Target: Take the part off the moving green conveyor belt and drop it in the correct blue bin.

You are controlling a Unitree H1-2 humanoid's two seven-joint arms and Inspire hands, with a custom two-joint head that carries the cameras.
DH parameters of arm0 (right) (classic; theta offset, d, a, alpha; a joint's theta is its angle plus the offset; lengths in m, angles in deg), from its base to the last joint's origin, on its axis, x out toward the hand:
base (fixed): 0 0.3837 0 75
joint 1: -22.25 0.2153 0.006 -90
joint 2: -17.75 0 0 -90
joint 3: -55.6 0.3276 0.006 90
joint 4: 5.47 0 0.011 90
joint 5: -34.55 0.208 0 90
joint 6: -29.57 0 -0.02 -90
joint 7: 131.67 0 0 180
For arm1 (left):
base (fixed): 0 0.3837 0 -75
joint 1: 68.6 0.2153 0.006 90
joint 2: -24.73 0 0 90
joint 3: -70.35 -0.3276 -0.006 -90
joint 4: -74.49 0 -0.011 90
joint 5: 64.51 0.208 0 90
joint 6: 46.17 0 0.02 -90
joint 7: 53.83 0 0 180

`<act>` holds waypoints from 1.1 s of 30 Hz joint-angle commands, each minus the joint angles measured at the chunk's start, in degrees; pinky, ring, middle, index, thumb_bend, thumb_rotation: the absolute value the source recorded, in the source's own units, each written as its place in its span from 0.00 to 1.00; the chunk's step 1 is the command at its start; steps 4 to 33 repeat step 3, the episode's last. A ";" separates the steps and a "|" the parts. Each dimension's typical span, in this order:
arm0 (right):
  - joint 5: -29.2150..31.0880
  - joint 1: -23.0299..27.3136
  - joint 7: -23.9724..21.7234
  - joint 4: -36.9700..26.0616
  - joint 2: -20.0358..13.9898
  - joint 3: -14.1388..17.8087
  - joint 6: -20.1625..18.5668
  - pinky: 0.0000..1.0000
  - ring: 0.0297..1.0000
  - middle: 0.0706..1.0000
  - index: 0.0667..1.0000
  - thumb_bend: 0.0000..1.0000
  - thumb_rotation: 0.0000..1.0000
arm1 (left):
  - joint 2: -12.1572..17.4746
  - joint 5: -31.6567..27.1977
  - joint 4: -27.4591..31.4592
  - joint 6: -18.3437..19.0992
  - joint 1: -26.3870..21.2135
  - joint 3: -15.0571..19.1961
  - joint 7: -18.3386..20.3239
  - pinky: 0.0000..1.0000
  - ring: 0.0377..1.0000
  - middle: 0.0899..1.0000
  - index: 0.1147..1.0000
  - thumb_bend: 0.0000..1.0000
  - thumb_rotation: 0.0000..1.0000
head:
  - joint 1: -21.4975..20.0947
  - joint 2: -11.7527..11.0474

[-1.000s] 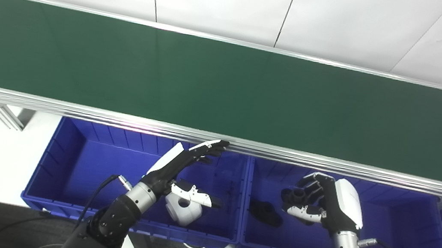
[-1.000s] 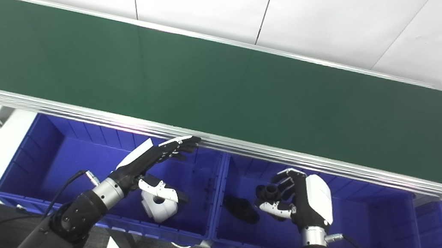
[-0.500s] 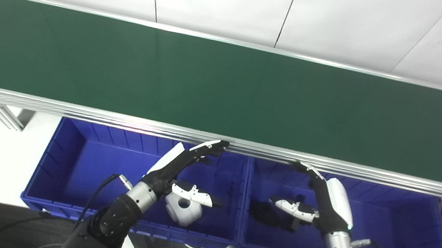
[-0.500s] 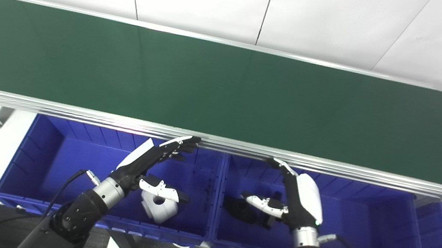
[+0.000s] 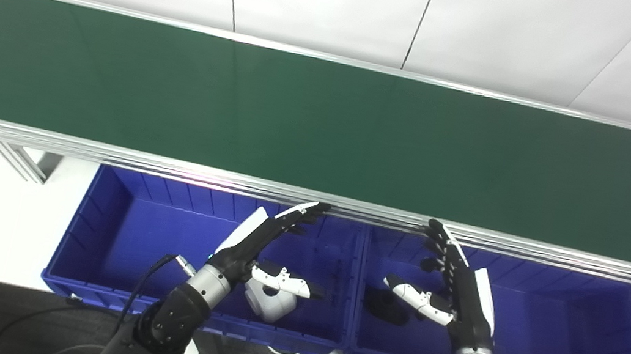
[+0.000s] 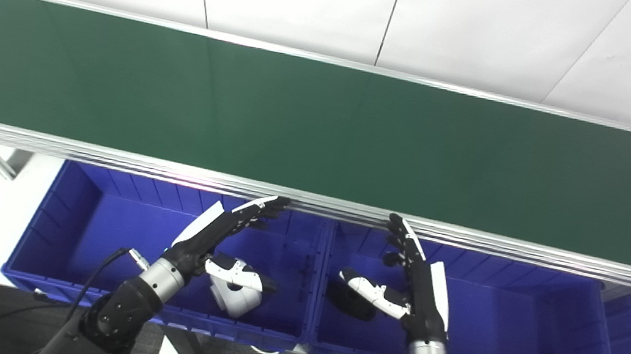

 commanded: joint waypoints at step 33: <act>1.35 0.66 -0.73 -0.13 -0.37 1.17 2.82 0.75 0.83 0.86 0.88 0.81 0.34 | -0.40 1.58 0.65 -1.25 -1.14 0.20 -1.66 0.80 0.87 0.89 0.89 0.71 0.41 | 0.15 -0.31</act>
